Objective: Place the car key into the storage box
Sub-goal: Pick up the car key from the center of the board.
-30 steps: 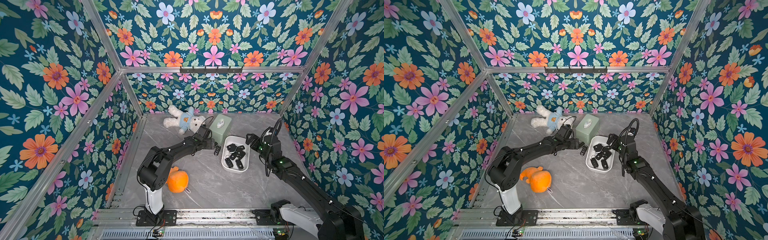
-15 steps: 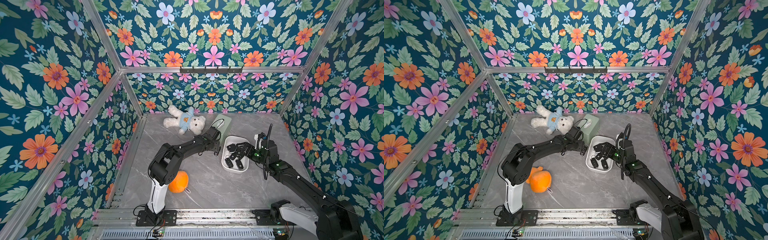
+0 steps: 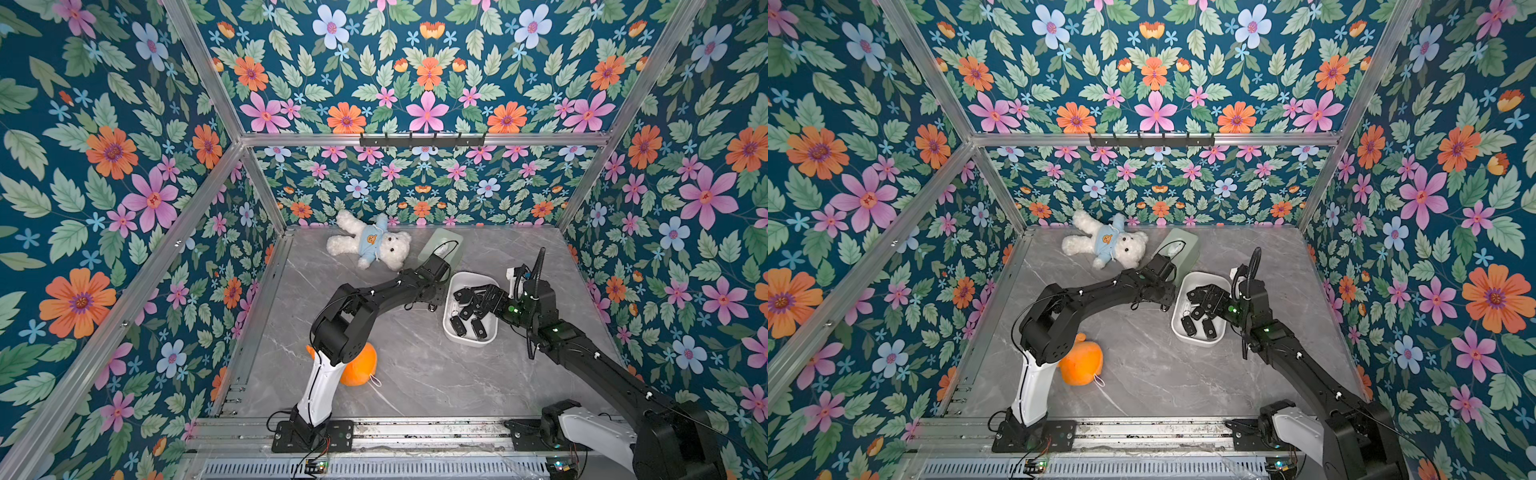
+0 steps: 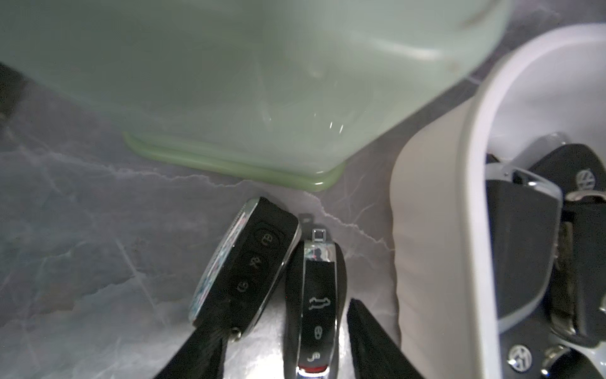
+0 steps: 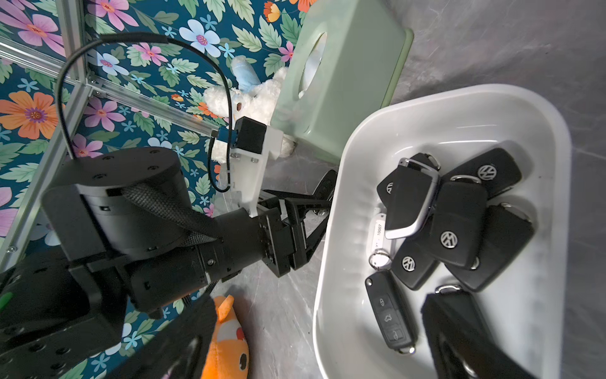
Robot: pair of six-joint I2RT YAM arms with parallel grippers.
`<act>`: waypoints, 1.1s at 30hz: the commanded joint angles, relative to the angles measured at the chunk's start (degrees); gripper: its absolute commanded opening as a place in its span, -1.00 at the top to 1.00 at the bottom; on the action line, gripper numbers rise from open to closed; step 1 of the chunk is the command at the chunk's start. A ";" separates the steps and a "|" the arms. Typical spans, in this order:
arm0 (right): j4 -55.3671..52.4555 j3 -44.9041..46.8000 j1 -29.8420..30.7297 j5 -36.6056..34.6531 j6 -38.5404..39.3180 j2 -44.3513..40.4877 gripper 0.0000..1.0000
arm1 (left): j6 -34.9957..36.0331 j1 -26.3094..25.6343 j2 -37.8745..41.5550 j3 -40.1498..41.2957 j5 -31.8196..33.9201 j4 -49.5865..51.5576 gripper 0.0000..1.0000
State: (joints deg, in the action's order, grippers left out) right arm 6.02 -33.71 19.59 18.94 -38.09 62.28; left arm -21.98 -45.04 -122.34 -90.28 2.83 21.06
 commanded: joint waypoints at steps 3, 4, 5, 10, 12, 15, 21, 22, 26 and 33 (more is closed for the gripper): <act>1.79 0.21 0.01 -0.91 -0.32 -0.23 -0.99 | 1.96 -0.72 -1.42 -1.86 0.69 2.51 -0.11; 1.73 0.24 0.07 -1.01 -0.31 -0.23 -0.99 | 2.09 -0.75 -1.70 -2.15 0.83 2.73 -0.10; 1.63 0.32 0.02 -1.09 -0.32 -0.23 -0.99 | 2.11 -0.86 -1.97 -2.50 0.82 2.92 -0.10; 1.47 0.58 0.05 -1.22 -0.19 -0.40 -0.99 | 2.19 -1.21 -2.56 -3.00 1.20 3.40 -0.09; 1.31 0.59 0.00 -1.36 -0.01 -0.49 -0.99 | 2.16 -1.37 -2.51 -3.21 1.38 3.56 -0.08; 1.19 0.58 0.03 -1.44 0.12 -0.41 -0.98 | 2.17 -1.68 -2.21 -3.13 1.56 3.55 -0.07; 1.19 0.67 0.04 -1.40 0.07 -0.41 -0.99 | 2.38 -1.75 -3.39 -3.49 1.45 3.55 -0.05; 1.10 0.67 0.02 -1.45 0.03 -0.54 -0.99 | 2.50 -1.73 -3.71 -3.61 1.39 3.52 -0.01; 0.86 0.92 0.04 -1.79 0.03 -1.10 -0.99 | 2.65 -1.85 -4.54 -4.02 1.67 3.89 0.01; 0.84 1.09 0.05 -2.06 -0.06 -1.35 -0.99 | 3.21 -1.81 -6.11 -4.51 2.16 4.60 0.13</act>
State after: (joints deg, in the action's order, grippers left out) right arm 6.04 -32.82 19.59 17.47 -38.41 61.12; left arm -19.18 -46.85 -127.70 -94.80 5.52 23.77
